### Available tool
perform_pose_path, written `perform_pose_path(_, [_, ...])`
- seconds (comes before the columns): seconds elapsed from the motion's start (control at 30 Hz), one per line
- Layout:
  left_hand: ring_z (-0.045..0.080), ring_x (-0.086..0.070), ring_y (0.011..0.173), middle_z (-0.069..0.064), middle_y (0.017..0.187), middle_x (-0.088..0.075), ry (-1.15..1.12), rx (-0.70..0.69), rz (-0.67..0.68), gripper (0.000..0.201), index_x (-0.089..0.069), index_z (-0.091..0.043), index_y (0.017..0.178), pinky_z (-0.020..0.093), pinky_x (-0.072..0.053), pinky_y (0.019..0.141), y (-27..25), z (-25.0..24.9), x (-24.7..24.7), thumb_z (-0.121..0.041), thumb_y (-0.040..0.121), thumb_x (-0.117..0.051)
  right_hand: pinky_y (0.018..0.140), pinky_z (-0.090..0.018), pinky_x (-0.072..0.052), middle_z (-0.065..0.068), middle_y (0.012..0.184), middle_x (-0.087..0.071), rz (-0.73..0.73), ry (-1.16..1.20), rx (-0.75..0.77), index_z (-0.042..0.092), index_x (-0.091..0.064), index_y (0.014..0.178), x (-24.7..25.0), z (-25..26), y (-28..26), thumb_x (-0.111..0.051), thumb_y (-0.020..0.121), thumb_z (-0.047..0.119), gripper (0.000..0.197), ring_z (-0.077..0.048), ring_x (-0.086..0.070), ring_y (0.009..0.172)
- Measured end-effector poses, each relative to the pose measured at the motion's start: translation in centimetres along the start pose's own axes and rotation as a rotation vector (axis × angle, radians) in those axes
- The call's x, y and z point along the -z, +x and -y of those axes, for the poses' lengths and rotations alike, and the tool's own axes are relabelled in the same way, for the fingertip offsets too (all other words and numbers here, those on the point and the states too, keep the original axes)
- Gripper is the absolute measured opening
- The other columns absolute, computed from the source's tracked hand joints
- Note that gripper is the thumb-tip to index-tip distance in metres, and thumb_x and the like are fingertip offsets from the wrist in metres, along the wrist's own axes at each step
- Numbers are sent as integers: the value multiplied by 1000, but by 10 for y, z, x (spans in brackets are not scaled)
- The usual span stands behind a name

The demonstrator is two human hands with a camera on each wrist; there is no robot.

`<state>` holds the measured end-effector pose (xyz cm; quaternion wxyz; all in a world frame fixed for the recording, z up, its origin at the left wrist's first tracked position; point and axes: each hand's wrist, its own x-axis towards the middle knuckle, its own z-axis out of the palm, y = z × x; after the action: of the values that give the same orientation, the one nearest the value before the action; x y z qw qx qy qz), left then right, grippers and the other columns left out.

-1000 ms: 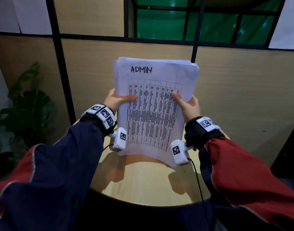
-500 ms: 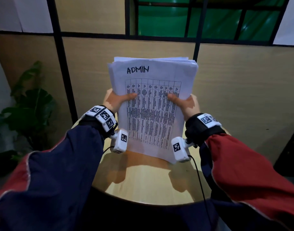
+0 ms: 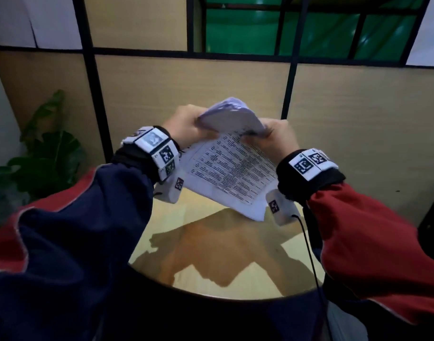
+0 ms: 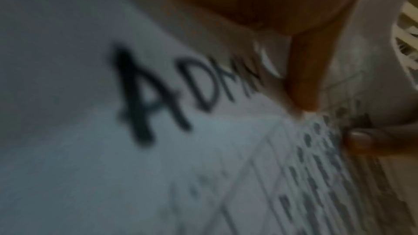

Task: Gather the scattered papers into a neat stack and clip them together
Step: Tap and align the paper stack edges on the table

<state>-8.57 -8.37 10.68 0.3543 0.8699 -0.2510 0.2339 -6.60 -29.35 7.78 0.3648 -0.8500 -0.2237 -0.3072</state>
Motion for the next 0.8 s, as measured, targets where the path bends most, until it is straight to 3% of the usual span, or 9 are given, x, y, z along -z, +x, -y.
perform_pose_path(0.1, [-13,-46,41,-12,57,-54,-191,80,-102,7,-67,-7,76,7,-39,50,-4,16,-12,0,75,-69,72,-36,-45,0,76,-63,-166,-37,57,23,-66,84,-2,-4,-8,-74,74,21,14,-12,-53,75])
perform_pose_path(0.13, [-12,-45,40,-16,52,-55,-259,131,-165,13,-64,-9,68,6,-38,48,-8,25,-11,1,75,-69,85,-40,-45,-4,97,-65,-273,-151,39,20,-64,102,-1,-12,-13,-73,73,25,32,-16,-56,93])
perform_pose_path(0.2, [-9,-48,45,-17,44,-59,-408,230,-268,22,-60,-17,65,12,-42,54,-17,47,-3,-1,75,-70,108,-42,-31,-11,138,-43,-459,-294,-136,23,-42,135,6,-37,-23,-75,68,34,76,-26,-39,129])
perform_pose_path(0.3, [10,-64,67,-11,64,-71,-595,326,-294,13,-65,-16,79,28,-54,72,-37,74,7,-5,74,-72,112,-37,-25,-16,149,-26,-580,58,-492,16,-15,147,15,-68,-41,-82,64,35,108,-26,-29,137])
perform_pose_path(0.43, [20,-69,81,-1,82,-74,-717,361,-172,28,-66,-12,89,42,-53,86,-53,92,-3,-6,62,-72,79,-27,-52,-9,113,-62,-79,569,-715,13,-53,122,13,-84,-56,-73,78,24,50,-12,-64,85])
perform_pose_path(0.5, [12,-70,79,-5,80,-75,-697,400,-134,32,-65,-13,91,41,-51,90,-54,100,-9,2,65,-72,76,-29,-52,-1,89,-72,-107,588,-641,8,-63,107,5,-88,-58,-74,77,12,33,-13,-64,73])
perform_pose_path(0.6, [2,-68,71,-13,70,-73,-623,415,-220,25,-64,-18,85,39,-50,92,-51,103,-13,3,72,-70,60,-21,-51,17,59,-69,-235,600,-480,23,-70,75,0,-78,-54,-75,74,8,16,2,-59,55])
perform_pose_path(0.73, [-10,-64,59,-28,59,-67,-583,326,-351,25,-60,-24,80,15,-54,62,-49,87,-23,-3,75,-70,57,-19,-50,20,58,-68,-290,580,-395,26,-67,72,-10,-69,-56,-73,78,14,15,4,-60,55])
perform_pose_path(0.8, [-8,-66,66,-25,66,-70,-566,346,-316,27,-62,-24,84,22,-54,69,-57,91,-28,-8,68,-77,64,-27,-49,16,63,-69,-284,548,-412,27,-65,73,-16,-71,-64,-75,76,20,13,-2,-60,63])
